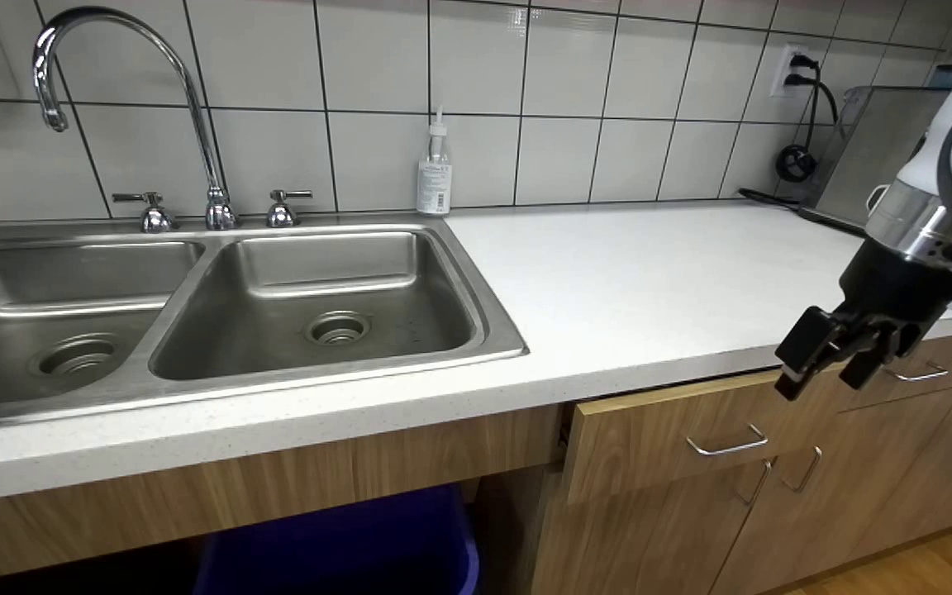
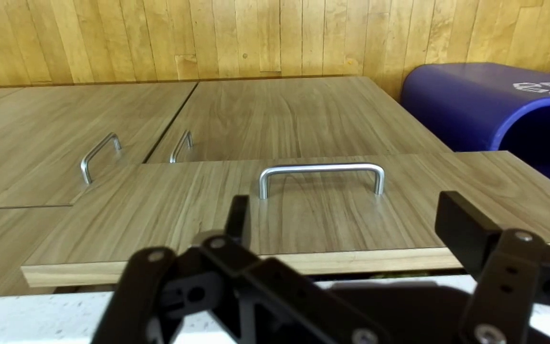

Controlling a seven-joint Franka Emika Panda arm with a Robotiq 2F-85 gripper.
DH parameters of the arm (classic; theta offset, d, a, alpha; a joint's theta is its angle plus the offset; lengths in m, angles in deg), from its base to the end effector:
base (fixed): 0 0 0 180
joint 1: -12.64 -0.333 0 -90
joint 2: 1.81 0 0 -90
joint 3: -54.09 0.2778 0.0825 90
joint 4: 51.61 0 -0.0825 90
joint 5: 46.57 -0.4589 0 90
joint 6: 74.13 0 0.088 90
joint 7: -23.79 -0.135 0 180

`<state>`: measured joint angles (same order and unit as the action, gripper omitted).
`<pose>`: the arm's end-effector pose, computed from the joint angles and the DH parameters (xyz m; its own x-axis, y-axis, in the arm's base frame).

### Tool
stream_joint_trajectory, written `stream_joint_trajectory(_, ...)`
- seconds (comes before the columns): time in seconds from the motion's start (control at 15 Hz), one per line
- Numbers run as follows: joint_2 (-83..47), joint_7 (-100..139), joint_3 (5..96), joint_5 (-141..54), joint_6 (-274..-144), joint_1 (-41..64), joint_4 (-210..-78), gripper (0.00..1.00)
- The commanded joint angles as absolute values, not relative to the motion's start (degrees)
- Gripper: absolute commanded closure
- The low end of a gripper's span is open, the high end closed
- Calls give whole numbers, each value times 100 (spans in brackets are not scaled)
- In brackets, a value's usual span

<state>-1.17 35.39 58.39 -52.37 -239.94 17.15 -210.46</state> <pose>0.4311 -0.0071 0.0939 0.9857 0.1006 0.1352 0.1028 -0.9947 -0.0097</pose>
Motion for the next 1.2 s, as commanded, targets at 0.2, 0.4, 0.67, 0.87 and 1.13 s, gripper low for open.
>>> stream_joint_trajectory(0.2, 849, 3466, 5494, -5137, -22926, 1439, -21062, 0)
stream_joint_trajectory(0.4, 1069, 3254, 5470, -4876, -22574, 1467, -20990, 0)
stream_joint_trajectory(0.67, 1247, 3208, 5462, -4811, -22364, 1458, -20929, 0)
stream_joint_trajectory(0.87, 1248, 3165, 5447, -4805, -22291, 1449, -20881, 0)
stream_joint_trajectory(1.13, 1111, 3342, 5382, -4894, -22540, 1403, -20935, 0)
